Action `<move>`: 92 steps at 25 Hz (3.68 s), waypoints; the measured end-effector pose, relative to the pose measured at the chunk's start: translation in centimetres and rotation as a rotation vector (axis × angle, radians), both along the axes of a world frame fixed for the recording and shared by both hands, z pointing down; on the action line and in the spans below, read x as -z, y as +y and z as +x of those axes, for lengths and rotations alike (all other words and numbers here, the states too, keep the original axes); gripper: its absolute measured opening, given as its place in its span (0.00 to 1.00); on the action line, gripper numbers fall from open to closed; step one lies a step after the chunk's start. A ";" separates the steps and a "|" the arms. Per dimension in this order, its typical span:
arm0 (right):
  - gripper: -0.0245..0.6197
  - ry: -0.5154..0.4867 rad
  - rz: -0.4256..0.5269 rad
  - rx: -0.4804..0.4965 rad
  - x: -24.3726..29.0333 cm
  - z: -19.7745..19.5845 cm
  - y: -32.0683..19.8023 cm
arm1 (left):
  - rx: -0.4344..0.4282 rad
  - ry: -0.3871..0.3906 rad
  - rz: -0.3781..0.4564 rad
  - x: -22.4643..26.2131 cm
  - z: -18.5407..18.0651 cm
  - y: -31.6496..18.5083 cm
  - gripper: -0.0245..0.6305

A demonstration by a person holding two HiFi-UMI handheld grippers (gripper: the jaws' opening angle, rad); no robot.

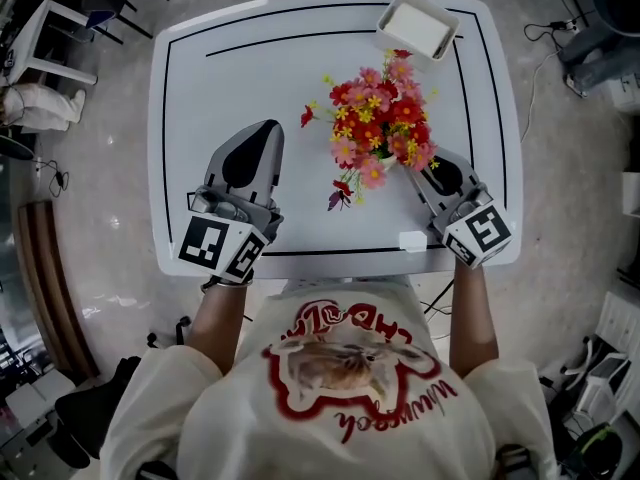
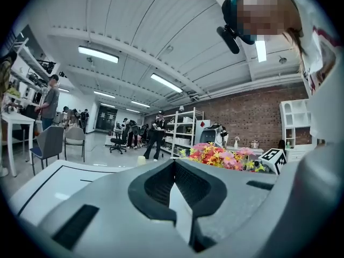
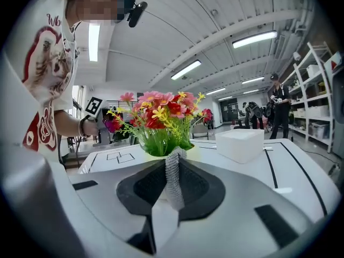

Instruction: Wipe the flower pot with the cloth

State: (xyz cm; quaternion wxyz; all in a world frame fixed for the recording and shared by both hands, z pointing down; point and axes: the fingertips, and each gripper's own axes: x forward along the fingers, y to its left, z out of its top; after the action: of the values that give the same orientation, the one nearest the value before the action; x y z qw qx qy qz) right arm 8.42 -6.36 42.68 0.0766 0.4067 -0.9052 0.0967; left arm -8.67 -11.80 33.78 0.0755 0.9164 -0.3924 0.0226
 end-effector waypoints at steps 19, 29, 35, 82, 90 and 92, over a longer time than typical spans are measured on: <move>0.13 -0.011 -0.030 -0.213 -0.6 -1.0 1.5 | -0.088 -0.026 0.018 -0.6 -0.6 2.0 0.04; 0.13 -0.018 -0.041 -0.277 -0.5 -1.6 2.3 | -0.086 -0.018 0.018 -0.4 -1.7 2.7 0.04; 0.12 -0.031 -0.040 -0.310 -0.3 -2.3 2.7 | -0.093 -0.018 0.015 -0.6 -1.9 3.2 0.04; 0.13 -0.077 -0.023 -0.120 3.3 -10.2 5.4 | -0.120 -0.041 0.028 -0.7 -4.0 4.9 0.04; 0.13 -0.096 0.069 0.021 12.3 -11.1 7.5 | -0.355 0.020 0.064 3.6 -1.7 8.3 0.04; 0.13 -0.069 0.095 0.078 13.9 -11.6 7.4 | -0.428 0.029 0.073 4.7 -0.9 9.2 0.05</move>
State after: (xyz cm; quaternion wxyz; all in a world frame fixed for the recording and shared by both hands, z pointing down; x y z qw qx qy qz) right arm -3.14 1.06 28.77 0.0298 0.3707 -0.9260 0.0644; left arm -9.53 -2.62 29.09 0.0413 0.9812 -0.1883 0.0108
